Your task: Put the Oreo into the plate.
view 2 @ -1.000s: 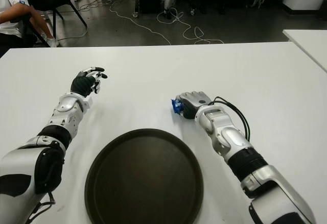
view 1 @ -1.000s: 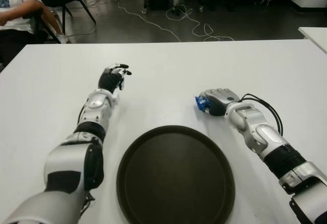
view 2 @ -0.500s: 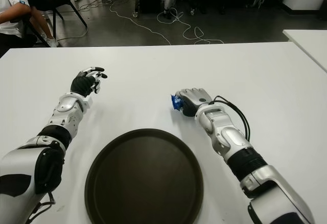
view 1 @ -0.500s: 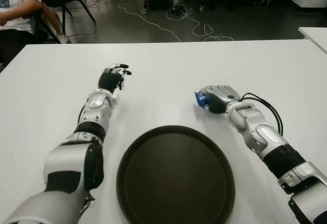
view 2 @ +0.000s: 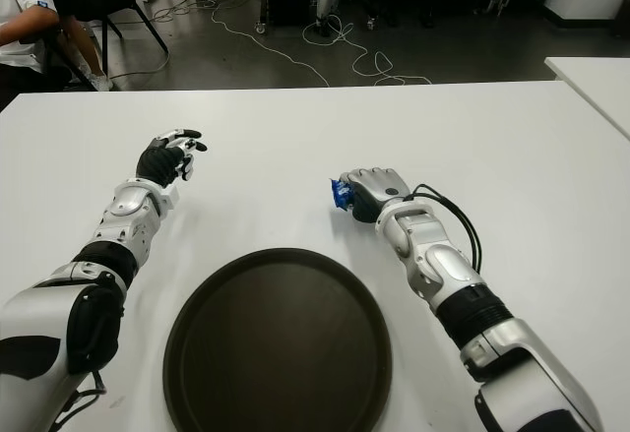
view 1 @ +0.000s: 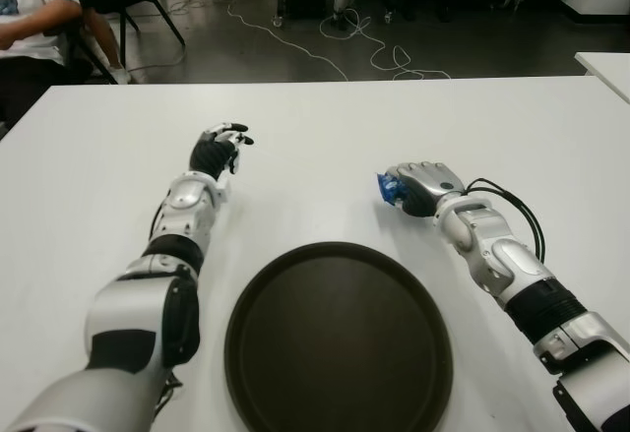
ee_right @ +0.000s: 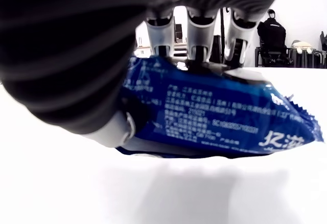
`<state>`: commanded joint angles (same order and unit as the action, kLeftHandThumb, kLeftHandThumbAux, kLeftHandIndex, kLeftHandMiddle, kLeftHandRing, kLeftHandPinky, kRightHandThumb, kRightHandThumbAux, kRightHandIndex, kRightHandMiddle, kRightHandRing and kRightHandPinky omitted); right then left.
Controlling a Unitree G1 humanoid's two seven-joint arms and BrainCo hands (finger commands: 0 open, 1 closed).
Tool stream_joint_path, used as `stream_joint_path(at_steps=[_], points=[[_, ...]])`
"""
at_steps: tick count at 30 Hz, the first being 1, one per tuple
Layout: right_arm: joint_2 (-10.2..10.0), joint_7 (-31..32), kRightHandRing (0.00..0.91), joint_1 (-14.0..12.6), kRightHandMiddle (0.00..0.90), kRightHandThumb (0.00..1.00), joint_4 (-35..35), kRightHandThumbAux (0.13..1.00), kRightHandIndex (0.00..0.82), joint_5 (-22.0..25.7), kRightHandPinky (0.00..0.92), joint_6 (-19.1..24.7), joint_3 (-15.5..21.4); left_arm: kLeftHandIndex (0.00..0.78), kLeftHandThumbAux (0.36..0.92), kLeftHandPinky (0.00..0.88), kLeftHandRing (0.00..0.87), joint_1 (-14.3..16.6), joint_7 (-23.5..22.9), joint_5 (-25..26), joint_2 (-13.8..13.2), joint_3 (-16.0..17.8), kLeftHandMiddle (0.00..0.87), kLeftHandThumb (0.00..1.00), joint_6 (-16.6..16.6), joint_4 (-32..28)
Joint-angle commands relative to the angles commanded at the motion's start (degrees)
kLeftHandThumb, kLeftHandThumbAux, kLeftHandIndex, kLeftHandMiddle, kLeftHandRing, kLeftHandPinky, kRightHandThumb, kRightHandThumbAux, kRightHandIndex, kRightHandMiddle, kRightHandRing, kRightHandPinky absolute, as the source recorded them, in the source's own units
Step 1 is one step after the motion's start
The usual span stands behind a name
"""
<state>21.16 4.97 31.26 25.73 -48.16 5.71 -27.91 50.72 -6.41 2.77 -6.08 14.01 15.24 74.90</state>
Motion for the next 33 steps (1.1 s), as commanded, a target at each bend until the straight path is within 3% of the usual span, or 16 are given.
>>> stream_joint_path(at_steps=[14,18,24,30,33], points=[[1.06,1.94,0.712,1.29,0.711,0.685,-12.60,0.731,0.429,0.24,0.699,1.46,4.24,0.406,0.666,0.839,0.844,-0.08,0.29,-0.33,-0.16,-0.30,0.530,0.850,-0.15,0.10],[0.59,5.04,0.716,3.56,0.714,0.684,-16.74,0.732,0.430,-0.10,0.703,3.13,4.99,0.406,0.666,0.838,0.842,-0.05,0.39,0.00,-0.17,0.02,0.528,0.850,-0.25,0.14],[0.01,4.29,0.719,3.59,0.715,0.684,-16.32,0.733,0.429,0.12,0.701,2.34,4.68,0.404,0.667,0.831,0.837,-0.09,-0.24,0.63,-0.11,0.65,0.525,0.849,-0.03,0.12],[-1.57,1.82,0.701,4.53,0.703,0.686,-11.38,0.734,0.428,-0.35,0.673,0.55,3.30,0.403,0.668,0.829,0.834,-0.14,-0.57,0.53,-0.25,0.67,0.521,0.848,0.24,0.06],[-1.75,-0.60,0.692,2.70,0.695,0.687,-10.81,0.734,0.428,-1.07,0.660,-1.00,2.25,0.402,0.668,0.834,0.839,-0.05,-0.58,0.46,-0.39,0.65,0.523,0.849,-0.01,0.17]])
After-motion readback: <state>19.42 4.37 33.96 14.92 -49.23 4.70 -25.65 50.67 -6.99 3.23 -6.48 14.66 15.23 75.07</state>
